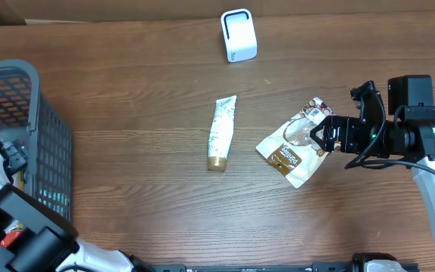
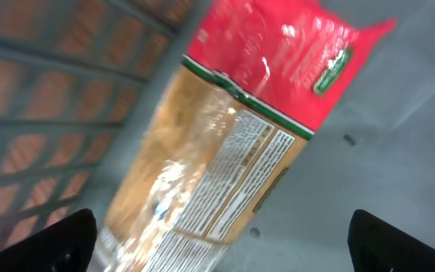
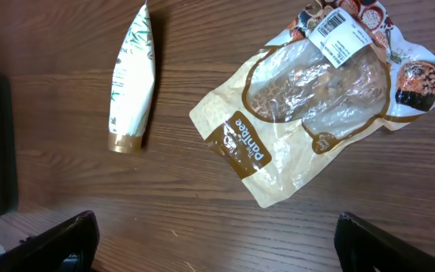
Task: Scan the item barcode
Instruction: 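Move the left gripper back into the basket toward the red package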
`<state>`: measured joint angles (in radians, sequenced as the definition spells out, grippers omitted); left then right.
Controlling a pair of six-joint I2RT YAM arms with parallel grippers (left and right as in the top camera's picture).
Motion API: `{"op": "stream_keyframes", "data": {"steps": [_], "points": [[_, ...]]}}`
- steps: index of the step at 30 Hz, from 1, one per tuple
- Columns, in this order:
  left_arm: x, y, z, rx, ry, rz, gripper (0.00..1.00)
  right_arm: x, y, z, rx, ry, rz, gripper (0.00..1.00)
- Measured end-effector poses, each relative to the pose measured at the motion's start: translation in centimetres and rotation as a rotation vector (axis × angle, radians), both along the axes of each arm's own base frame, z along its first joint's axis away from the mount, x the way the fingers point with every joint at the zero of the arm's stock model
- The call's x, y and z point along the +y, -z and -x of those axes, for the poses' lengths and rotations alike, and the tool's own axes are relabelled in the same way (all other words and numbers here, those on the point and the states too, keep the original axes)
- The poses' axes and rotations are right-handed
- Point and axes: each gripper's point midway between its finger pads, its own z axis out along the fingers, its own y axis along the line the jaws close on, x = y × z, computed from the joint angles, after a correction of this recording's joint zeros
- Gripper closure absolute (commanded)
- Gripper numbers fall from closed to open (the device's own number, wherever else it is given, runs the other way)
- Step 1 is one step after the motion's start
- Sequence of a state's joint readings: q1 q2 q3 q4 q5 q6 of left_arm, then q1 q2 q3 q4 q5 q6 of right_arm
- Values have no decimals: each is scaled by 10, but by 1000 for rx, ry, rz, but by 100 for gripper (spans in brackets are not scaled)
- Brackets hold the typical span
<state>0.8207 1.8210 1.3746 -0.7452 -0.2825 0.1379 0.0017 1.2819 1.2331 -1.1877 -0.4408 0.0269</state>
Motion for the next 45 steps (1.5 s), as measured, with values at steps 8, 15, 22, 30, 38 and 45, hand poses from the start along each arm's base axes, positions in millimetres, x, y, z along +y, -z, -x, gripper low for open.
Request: {"op": "stream_keyframes", "data": {"steps": [8, 15, 22, 30, 38, 45], "points": [[3, 49, 0, 95, 45, 60, 4, 0, 0, 0, 0, 0, 0, 0], [9, 50, 0, 96, 38, 47, 12, 0, 0, 0, 2, 0, 0, 0], [18, 54, 9, 131, 27, 37, 82, 0, 0, -1, -6, 0, 0, 0], [19, 49, 9, 154, 64, 33, 96, 0, -1, -3, -14, 0, 0, 0], [8, 46, 4, 125, 90, 106, 96, 0, -2, -4, -17, 0, 0, 0], [-12, 27, -16, -6, 131, 250, 96, 0, -2, -5, -26, 0, 0, 0]]}}
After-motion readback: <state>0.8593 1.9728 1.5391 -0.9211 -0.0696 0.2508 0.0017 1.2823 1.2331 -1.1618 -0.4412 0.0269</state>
